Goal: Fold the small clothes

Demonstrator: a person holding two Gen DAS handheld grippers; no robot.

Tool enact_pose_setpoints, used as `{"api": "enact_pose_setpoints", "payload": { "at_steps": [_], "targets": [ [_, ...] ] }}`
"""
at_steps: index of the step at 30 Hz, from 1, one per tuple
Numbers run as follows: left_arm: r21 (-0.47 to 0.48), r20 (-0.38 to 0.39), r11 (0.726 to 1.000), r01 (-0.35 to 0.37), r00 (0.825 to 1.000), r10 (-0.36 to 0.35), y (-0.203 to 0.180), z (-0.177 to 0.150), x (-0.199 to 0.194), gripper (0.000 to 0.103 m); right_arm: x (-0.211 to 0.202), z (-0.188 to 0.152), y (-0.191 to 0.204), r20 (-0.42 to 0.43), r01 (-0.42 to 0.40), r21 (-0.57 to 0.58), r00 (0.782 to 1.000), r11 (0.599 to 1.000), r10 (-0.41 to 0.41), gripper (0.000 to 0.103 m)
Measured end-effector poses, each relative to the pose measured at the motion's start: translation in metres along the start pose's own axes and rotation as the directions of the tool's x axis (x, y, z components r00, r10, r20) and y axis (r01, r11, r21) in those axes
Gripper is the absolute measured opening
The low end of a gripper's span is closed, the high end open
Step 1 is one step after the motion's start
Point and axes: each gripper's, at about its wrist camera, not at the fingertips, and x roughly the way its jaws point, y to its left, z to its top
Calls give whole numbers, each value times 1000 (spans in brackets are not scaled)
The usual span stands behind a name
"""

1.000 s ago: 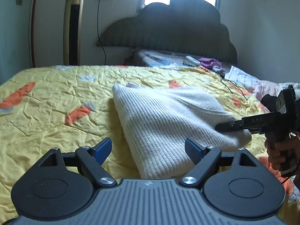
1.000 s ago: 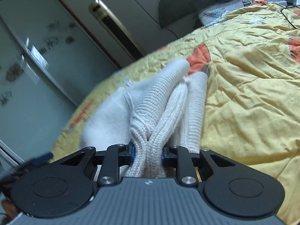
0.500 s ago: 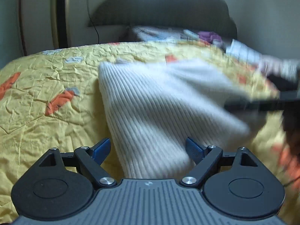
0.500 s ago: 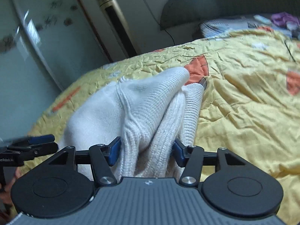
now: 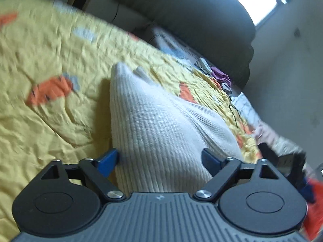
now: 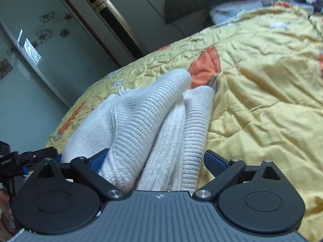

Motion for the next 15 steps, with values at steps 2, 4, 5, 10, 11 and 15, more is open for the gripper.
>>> {"api": "enact_pose_setpoints", "payload": {
  "at_steps": [2,4,5,10,11,15],
  "targets": [
    [-60,-37,998,27,999,-29,10,6,13,93,12,2,-1,-22,-14,-12,1000,1000,14,96],
    [-121,-67,991,54,996,-63,21,10,28,94,23,5,-1,-33,-27,-23,999,999,26,92],
    [-149,-84,986,76,992,-89,26,11,35,94,27,6,-2,-27,-39,-20,999,999,39,89],
    [-81,-65,996,49,996,-54,19,8,40,68,34,6,1,4,-64,3,998,998,64,78],
    [-24,-46,999,26,999,-27,11,6,36,64,33,4,3,12,-69,5,998,998,69,72],
    [142,31,989,-48,999,44,-20,1,20,53,28,3,13,41,-90,3,995,996,90,63]
  ]
}}
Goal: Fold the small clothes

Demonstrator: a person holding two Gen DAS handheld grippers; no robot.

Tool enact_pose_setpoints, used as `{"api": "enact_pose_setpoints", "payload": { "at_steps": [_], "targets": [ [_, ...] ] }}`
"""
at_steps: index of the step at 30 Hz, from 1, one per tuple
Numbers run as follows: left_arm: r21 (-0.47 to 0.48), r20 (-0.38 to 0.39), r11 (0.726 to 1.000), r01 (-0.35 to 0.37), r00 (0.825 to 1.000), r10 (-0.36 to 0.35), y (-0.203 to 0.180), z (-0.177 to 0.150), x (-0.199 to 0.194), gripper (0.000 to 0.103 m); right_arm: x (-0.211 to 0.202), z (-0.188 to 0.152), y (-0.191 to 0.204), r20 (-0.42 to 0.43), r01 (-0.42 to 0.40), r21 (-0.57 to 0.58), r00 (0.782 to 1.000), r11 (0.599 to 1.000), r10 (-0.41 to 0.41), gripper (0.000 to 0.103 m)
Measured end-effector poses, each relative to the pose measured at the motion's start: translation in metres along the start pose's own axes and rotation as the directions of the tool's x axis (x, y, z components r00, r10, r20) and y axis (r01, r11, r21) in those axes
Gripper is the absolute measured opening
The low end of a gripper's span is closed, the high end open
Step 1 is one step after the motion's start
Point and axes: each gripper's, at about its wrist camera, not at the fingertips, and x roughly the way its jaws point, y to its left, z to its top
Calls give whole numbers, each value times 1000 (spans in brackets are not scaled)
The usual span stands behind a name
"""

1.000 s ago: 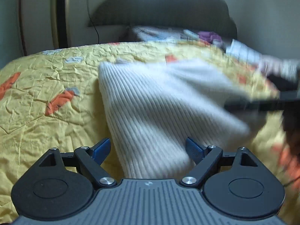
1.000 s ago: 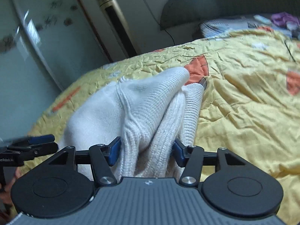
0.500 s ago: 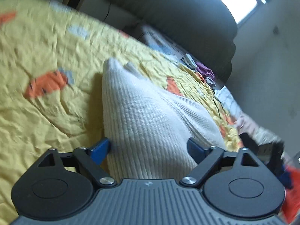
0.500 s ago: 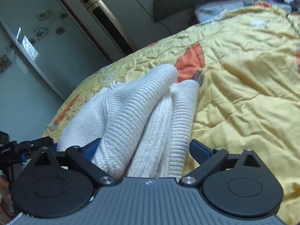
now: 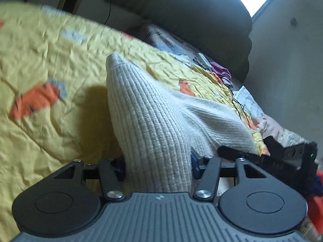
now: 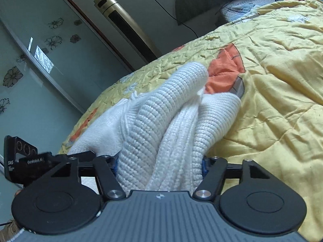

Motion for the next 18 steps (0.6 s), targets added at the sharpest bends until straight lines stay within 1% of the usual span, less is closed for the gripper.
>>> {"api": "enact_pose_setpoints", "payload": {
  "at_steps": [2,4,6,7,9,10,11,12,14,16,18],
  "targets": [
    [49,40,998,-29,999,27,-8,2,-11,53,-5,3,6,23,-16,2,1000,1000,16,59],
    [101,82,993,-66,995,57,-13,4,-22,53,-12,9,15,61,-56,3,997,998,55,57],
    [114,93,989,-98,992,88,-11,8,-29,55,-11,13,23,75,-75,-14,994,997,76,57],
    [112,78,987,-118,991,110,-9,10,-28,57,-8,14,26,67,-72,-20,995,997,73,57],
    [87,10,984,-158,987,158,0,10,-22,60,3,14,28,28,-32,-21,999,999,33,58],
    [72,-2,980,-184,983,185,4,7,-22,64,11,13,27,10,2,-7,1000,1000,-2,61],
    [64,7,978,-199,980,199,7,4,-26,65,15,12,25,4,36,10,999,999,-36,64],
    [66,19,978,-196,981,195,8,1,-32,65,15,10,24,8,63,26,998,998,-63,66],
    [112,63,972,-206,978,200,3,-9,-49,69,5,5,25,36,54,51,998,997,-56,71],
    [171,112,952,-252,965,236,-9,-22,-65,77,-12,-2,28,61,61,43,996,997,-64,74],
    [226,159,927,-298,950,267,-24,-37,-79,77,-33,-11,34,85,89,25,992,996,-91,74]
  ]
}}
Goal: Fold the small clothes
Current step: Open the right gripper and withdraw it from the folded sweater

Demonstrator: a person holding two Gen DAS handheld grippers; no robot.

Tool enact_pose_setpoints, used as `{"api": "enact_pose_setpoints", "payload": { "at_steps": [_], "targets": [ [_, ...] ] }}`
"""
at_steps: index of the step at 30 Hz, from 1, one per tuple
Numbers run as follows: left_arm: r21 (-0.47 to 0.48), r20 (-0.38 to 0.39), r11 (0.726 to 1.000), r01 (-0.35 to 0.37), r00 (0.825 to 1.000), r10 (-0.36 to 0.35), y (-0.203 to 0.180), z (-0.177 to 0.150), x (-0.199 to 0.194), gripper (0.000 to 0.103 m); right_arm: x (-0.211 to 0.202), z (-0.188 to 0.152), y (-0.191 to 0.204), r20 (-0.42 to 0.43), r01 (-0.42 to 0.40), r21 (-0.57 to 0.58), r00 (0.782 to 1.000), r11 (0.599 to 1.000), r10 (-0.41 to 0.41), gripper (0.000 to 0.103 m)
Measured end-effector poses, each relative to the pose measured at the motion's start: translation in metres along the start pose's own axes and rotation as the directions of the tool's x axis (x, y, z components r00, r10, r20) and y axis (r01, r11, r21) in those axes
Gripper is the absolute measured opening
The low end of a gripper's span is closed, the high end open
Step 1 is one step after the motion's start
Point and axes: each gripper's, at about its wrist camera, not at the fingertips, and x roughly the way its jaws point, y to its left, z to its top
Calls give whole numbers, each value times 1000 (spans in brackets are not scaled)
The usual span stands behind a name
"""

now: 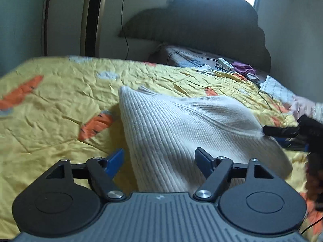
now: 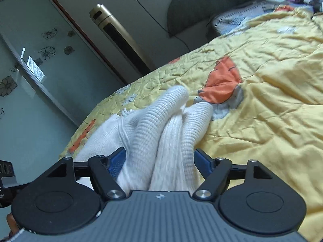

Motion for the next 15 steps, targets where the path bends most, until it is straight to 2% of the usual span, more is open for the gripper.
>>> {"api": "enact_pose_setpoints", "payload": {
  "at_steps": [2,5,8,10,12,13,14,15],
  "targets": [
    [48,36,998,-29,999,27,-11,-12,-16,78,-26,-9,6,55,-5,-17,998,1000,6,74],
    [122,57,991,-52,997,45,-24,-35,-35,81,-66,-26,19,130,-72,-83,988,994,83,74],
    [251,49,966,-60,998,49,-41,-60,-44,81,-74,-40,39,91,-75,-191,991,979,93,73],
    [327,40,939,-111,994,104,-51,-70,-41,81,-65,-49,51,48,-40,-282,997,959,55,71],
    [350,42,922,-167,986,163,-53,-74,-35,81,-54,-54,57,20,-18,-326,999,945,26,62],
    [341,43,921,-188,982,184,-51,-74,-33,81,-49,-56,59,18,4,-339,1000,941,2,53],
    [322,39,923,-211,977,209,-48,-72,-31,81,-44,-57,60,20,42,-350,999,936,-37,36],
    [298,39,925,-237,971,237,-43,-71,-31,83,-41,-61,60,27,102,-356,995,929,-99,26]
  ]
}}
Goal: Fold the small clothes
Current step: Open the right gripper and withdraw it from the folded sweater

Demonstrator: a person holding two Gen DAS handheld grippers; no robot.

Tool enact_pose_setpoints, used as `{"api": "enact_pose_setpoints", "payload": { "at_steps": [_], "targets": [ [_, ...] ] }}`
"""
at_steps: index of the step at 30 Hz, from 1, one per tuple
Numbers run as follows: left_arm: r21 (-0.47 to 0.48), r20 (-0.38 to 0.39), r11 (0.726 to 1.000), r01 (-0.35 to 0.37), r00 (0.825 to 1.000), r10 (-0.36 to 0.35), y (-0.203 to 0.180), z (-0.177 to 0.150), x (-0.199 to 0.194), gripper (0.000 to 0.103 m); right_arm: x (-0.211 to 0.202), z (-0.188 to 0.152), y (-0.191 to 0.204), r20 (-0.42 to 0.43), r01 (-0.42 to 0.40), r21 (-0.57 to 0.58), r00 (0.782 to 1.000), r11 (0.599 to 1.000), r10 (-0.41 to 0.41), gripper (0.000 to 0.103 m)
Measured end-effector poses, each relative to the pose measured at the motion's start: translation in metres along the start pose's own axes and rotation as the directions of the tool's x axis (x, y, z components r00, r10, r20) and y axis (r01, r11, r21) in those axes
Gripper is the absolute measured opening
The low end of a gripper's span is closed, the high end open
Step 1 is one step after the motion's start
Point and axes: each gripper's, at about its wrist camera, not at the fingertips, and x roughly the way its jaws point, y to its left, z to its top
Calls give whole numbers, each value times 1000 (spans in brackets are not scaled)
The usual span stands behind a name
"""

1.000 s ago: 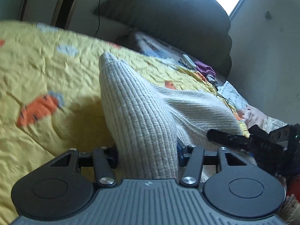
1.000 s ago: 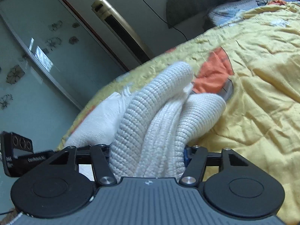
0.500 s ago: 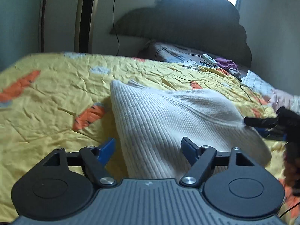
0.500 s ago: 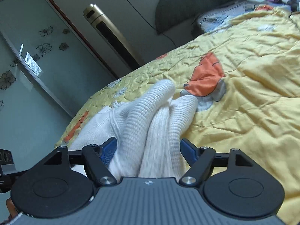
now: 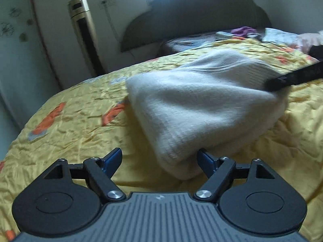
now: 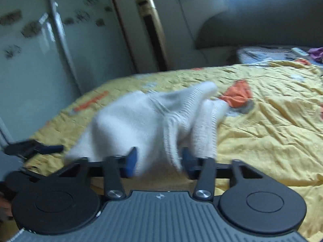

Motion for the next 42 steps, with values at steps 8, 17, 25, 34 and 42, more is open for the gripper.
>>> {"api": "enact_pose_setpoints", "payload": {
  "at_steps": [8,17,25,34,42],
  "targets": [
    [-111,-37,992,-60,998,56,16,-7,6,83,-4,-10,-2,-31,69,49,997,996,-67,15],
    [-106,-61,991,-77,996,71,14,-4,6,83,-2,-14,-3,-27,100,83,995,992,-98,28],
    [-100,-64,992,-75,996,69,13,-6,8,83,-6,-9,17,41,94,50,994,994,-97,70],
    [-118,-52,993,-30,998,24,17,-9,11,72,30,-19,-37,-80,57,310,996,949,-34,68],
    [-213,-69,976,46,996,-61,39,-6,15,39,25,-13,-21,-62,-109,373,988,921,142,46]
  ]
}}
